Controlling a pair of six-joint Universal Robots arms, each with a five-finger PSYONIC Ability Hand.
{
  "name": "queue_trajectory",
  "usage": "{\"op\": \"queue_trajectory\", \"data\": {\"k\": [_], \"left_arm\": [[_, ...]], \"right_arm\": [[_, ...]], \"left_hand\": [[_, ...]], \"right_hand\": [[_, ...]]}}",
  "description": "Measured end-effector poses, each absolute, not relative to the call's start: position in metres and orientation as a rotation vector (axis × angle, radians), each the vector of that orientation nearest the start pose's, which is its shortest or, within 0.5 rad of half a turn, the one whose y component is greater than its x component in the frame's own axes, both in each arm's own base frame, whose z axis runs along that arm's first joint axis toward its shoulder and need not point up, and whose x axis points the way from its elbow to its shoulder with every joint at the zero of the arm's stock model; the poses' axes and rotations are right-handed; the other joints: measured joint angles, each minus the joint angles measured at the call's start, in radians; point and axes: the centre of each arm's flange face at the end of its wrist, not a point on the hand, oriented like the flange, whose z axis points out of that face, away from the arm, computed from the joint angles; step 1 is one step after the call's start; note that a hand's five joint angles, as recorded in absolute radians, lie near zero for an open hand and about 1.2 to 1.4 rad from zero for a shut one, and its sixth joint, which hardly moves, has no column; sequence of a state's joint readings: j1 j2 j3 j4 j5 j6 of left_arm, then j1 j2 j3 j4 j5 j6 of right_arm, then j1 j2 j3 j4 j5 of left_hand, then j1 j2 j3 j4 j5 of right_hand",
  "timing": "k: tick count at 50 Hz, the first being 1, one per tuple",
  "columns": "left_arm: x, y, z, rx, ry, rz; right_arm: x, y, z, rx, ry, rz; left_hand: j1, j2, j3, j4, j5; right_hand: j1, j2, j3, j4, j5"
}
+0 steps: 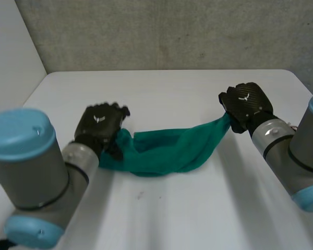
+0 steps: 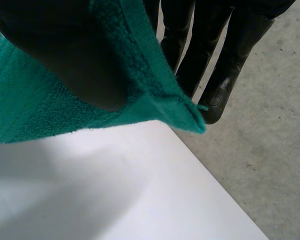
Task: Fold the towel.
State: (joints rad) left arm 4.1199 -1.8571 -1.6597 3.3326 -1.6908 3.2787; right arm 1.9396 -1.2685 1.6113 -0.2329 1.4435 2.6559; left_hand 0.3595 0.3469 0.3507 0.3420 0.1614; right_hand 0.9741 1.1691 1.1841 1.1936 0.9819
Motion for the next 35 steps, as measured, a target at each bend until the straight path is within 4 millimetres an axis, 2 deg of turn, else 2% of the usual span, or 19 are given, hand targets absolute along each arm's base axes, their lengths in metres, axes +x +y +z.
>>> {"op": "queue_trajectory", "data": {"k": [2, 7, 8, 12, 16, 25, 28, 30, 32, 33, 35], "left_arm": [[-0.295, -0.232, 0.217, 0.789, 2.431, -2.169], [-0.302, -0.265, 0.219, 0.782, 2.446, -2.155], [-0.302, -0.265, 0.219, 0.782, 2.446, -2.155], [-0.301, -0.289, 0.205, 0.784, 2.529, -2.01], [-0.299, -0.299, 0.192, 0.802, 2.566, -1.906], [-0.297, -0.321, 0.154, 0.967, 2.476, -1.727], [-0.297, -0.326, 0.141, 1.022, 2.436, -1.687], [-0.297, -0.329, 0.137, 1.032, 2.419, -1.687], [-0.297, -0.336, 0.136, 1.026, 2.389, -1.714], [-0.297, -0.338, 0.136, 1.019, 2.377, -1.73], [-0.298, -0.344, 0.141, 0.994, 2.343, -1.78]], "right_arm": [[0.26, -0.277, 0.213, -1.085, 2.049, -2.093], [0.26, -0.274, 0.207, -1.091, 2.046, -2.093], [0.26, -0.274, 0.207, -1.091, 2.046, -2.093], [0.26, -0.274, 0.205, -1.094, 2.049, -2.088], [0.26, -0.275, 0.205, -1.096, 2.052, -2.087], [0.256, -0.279, 0.204, -1.136, 2.068, -2.106], [0.255, -0.28, 0.204, -1.172, 2.068, -2.118], [0.255, -0.28, 0.204, -1.186, 2.066, -2.124], [0.256, -0.282, 0.205, -1.202, 2.061, -2.135], [0.256, -0.282, 0.205, -1.205, 2.059, -2.138], [0.257, -0.285, 0.207, -1.211, 2.051, -2.154]], "left_hand": [[0.001, 0.003, 0.001, 0.002, 0.004], [0.019, 0.037, 0.032, 0.041, 0.052], [0.019, 0.037, 0.032, 0.041, 0.052], [0.034, 0.052, 0.047, 0.057, 0.066], [0.034, 0.052, 0.048, 0.057, 0.066], [0.078, 0.095, 0.088, 0.098, 0.107], [0.229, 0.226, 0.223, 0.225, 0.228], [0.533, 0.515, 0.488, 0.5, 0.496], [0.74, 0.713, 0.705, 0.719, 0.714], [0.778, 0.806, 0.797, 0.809, 0.782], [0.778, 0.837, 0.828, 0.844, 0.786]], "right_hand": [[0.0, 0.0, 0.0, 0.0, 0.0], [0.0, 0.0, 0.0, 0.0, 0.0], [0.0, 0.0, 0.0, 0.0, 0.0], [0.0, 0.0, 0.0, 0.0, 0.0], [0.0, 0.0, 0.0, 0.0, 0.0], [0.0, 0.0, 0.0, 0.0, 0.0], [0.0, 0.0, 0.0, 0.0, 0.0], [0.0, 0.0, 0.0, 0.0, 0.0], [0.0, 0.0, 0.0, 0.0, 0.0], [0.0, 0.0, 0.0, 0.0, 0.0], [0.0, 0.0, 0.0, 0.0, 0.0]]}}
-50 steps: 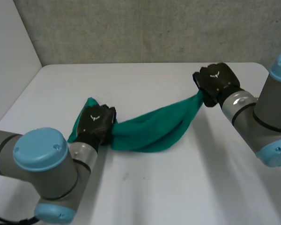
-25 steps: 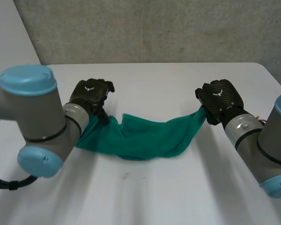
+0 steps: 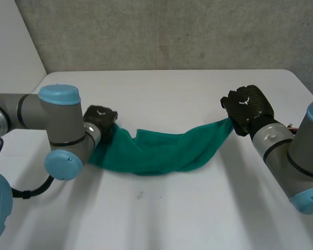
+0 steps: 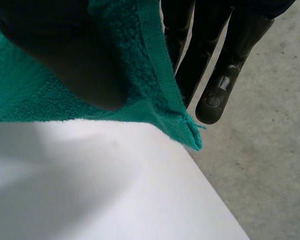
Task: Fold the towel.
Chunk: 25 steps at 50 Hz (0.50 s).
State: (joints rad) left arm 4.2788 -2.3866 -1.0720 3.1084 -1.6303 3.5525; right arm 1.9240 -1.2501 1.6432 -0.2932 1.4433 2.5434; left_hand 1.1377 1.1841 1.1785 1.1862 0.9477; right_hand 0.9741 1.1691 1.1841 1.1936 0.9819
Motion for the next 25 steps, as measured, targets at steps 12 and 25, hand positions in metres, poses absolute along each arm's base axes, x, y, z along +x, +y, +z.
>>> {"op": "queue_trajectory", "data": {"k": [12, 25], "left_arm": [[-0.29, -0.332, 0.267, 0.737, 2.002, -2.262], [-0.235, -0.263, 0.31, 0.754, 2.167, -2.125]], "right_arm": [[0.25, -0.305, 0.298, -1.061, 1.929, -2.499], [0.227, -0.248, 0.334, -1.522, 2.221, -2.133]], "left_hand": [[0.0, 0.009, 0.008, 0.005, 0.0], [0.0, 0.011, 0.012, 0.006, 0.0]], "right_hand": [[0.0, 0.0, 0.0, 0.0, 0.0], [0.0, 0.0, 0.0, 0.0, 0.0]]}}
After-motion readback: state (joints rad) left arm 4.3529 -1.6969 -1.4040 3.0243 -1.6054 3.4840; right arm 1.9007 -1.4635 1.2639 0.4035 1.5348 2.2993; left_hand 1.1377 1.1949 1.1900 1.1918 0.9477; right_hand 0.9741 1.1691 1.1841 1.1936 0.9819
